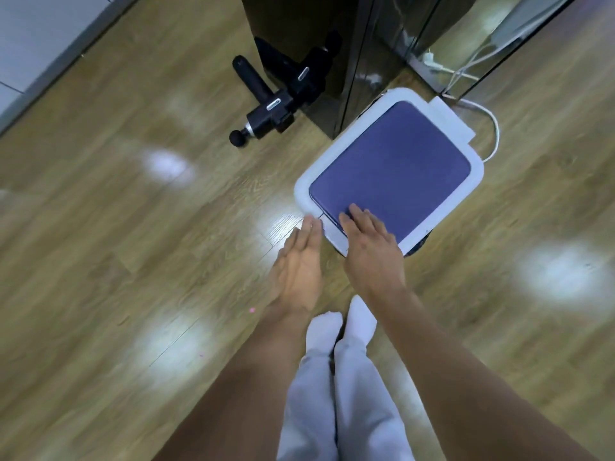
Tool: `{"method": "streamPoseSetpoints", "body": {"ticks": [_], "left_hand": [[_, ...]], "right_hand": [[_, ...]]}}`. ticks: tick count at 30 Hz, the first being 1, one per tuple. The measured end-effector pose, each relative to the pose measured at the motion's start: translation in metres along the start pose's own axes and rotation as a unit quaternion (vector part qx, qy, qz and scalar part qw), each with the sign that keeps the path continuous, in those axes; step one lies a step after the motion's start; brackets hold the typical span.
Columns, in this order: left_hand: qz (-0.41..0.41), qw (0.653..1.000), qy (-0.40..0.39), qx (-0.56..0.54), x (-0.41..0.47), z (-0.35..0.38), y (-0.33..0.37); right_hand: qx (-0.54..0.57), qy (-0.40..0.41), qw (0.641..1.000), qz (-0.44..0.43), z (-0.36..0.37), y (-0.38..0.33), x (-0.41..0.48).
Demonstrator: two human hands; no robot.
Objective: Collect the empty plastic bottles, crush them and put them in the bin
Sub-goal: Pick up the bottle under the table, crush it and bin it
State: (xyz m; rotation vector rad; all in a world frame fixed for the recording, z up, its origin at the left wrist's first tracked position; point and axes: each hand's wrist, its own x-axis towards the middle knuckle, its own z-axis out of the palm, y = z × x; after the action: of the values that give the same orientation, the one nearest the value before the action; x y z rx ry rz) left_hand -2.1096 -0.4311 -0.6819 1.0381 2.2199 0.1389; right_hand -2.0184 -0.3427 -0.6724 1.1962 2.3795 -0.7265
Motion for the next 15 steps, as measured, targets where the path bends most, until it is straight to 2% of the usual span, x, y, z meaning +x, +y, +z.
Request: {"method": "streamPoseSetpoints", "body": {"ticks": [4, 8, 12, 15], "left_hand": [[0.047, 0.997, -0.026, 0.060, 0.006, 0.002, 0.005], [0.049, 0.990, -0.047, 0.126, 0.001, 0.003, 0.009], [0.050, 0.968, -0.086, 0.231, -0.006, 0.003, 0.011], [0.052, 0.960, -0.099, 0.257, -0.007, 0.001, 0.012]], "right_hand": [[-0.009, 0.001, 1.000, -0.006, 0.008, 0.004, -0.001], [0.035, -0.003, 0.999, -0.008, 0.003, 0.001, -0.002], [0.089, 0.008, 0.996, 0.003, -0.007, 0.000, -0.008], [0.098, 0.019, 0.995, 0.005, -0.013, 0.004, -0.014]]}}
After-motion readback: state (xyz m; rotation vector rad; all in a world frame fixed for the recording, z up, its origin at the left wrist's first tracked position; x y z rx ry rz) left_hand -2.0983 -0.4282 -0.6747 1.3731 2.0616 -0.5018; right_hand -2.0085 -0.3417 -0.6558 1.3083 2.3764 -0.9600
